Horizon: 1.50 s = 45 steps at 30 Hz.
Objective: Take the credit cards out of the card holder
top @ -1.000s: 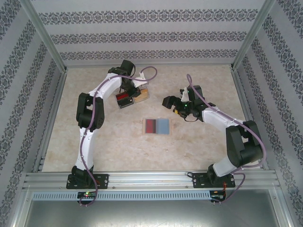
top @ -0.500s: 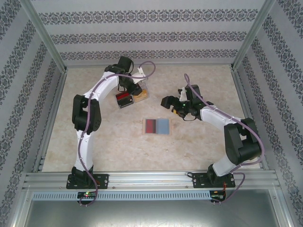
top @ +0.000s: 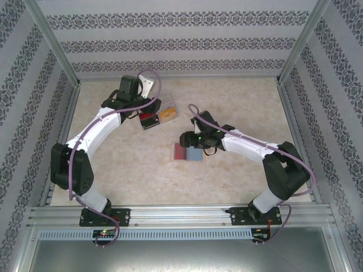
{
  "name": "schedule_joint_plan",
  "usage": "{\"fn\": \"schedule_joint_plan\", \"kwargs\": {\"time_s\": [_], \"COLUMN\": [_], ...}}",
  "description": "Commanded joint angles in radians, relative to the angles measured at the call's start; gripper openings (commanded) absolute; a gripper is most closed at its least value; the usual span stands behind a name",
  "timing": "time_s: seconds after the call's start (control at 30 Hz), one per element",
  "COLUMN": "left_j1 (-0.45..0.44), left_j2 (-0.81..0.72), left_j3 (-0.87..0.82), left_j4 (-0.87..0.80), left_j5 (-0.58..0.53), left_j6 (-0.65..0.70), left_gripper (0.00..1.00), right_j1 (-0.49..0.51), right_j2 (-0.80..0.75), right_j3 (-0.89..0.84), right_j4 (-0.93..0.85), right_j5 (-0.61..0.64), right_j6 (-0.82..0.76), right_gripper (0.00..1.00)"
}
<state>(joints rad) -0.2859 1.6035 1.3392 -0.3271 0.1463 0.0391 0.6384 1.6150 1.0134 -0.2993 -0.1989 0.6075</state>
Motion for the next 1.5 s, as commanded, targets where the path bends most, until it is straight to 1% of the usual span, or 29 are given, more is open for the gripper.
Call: {"fn": "schedule_joint_plan", "kwargs": {"time_s": [0.0,0.07,0.1,0.13,0.2,0.3,0.4,0.47,0.6,0.73,0.87,1.0,1.07,1.17,1.3,1.47], "left_j1": [0.009,0.009,0.011,0.010,0.010,0.012,0.011,0.011,0.011,0.011,-0.002,-0.029,-0.056,-0.108,-0.175,-0.214], "left_j2": [-0.099,-0.158,-0.179,-0.202,-0.239,-0.280,-0.306,-0.311,-0.308,-0.291,-0.259,-0.187,-0.146,-0.099,-0.033,0.046], "left_j3": [-0.094,-0.156,-0.177,-0.196,-0.219,-0.244,-0.299,-0.350,-0.431,-0.468,-0.482,-0.449,-0.430,-0.419,-0.387,-0.378], "left_j4": [0.113,0.125,0.126,0.118,0.092,0.058,0.057,0.075,0.100,0.099,0.111,0.075,0.065,0.090,0.100,0.165], "left_j5": [-0.179,-0.202,-0.208,-0.220,-0.235,-0.228,-0.238,-0.228,-0.146,-0.064,0.063,0.177,0.224,0.274,0.298,0.339], "left_j6": [-0.244,-0.280,-0.293,-0.307,-0.333,-0.374,-0.423,-0.458,-0.533,-0.600,-0.639,-0.667,-0.693,-0.720,-0.746,-0.790], "left_gripper": [0.81,0.89,0.97,0.99,0.99,0.99,0.99,0.99,1.00,0.99,0.93,0.84,0.79,0.72,0.57,0.40], "right_j1": [0.051,0.081,0.093,0.100,0.113,0.124,0.126,0.125,0.123,0.121,0.119,0.126,0.127,0.127,0.127,0.118], "right_j2": [0.063,0.091,0.100,0.112,0.135,0.166,0.184,0.191,0.203,0.207,0.216,0.233,0.241,0.241,0.240,0.237], "right_j3": [0.051,0.071,0.075,0.080,0.089,0.100,0.095,0.077,0.063,0.061,0.053,0.045,0.044,0.033,0.011,-0.009], "right_j4": [-0.103,-0.122,-0.122,-0.124,-0.125,-0.132,-0.136,-0.127,-0.115,-0.120,-0.130,-0.136,-0.141,-0.135,-0.113,-0.097], "right_j5": [0.145,0.192,0.203,0.218,0.235,0.254,0.275,0.284,0.270,0.272,0.286,0.317,0.333,0.338,0.332,0.325], "right_j6": [-0.046,-0.058,-0.060,-0.061,-0.058,-0.048,-0.035,-0.022,-0.019,-0.025,-0.037,-0.056,-0.061,-0.066,-0.062,-0.057], "right_gripper": [0.60,0.59,0.58,0.58,0.57,0.54,0.50,0.49,0.48,0.47,0.43,0.41,0.39,0.36,0.34,0.31]}}
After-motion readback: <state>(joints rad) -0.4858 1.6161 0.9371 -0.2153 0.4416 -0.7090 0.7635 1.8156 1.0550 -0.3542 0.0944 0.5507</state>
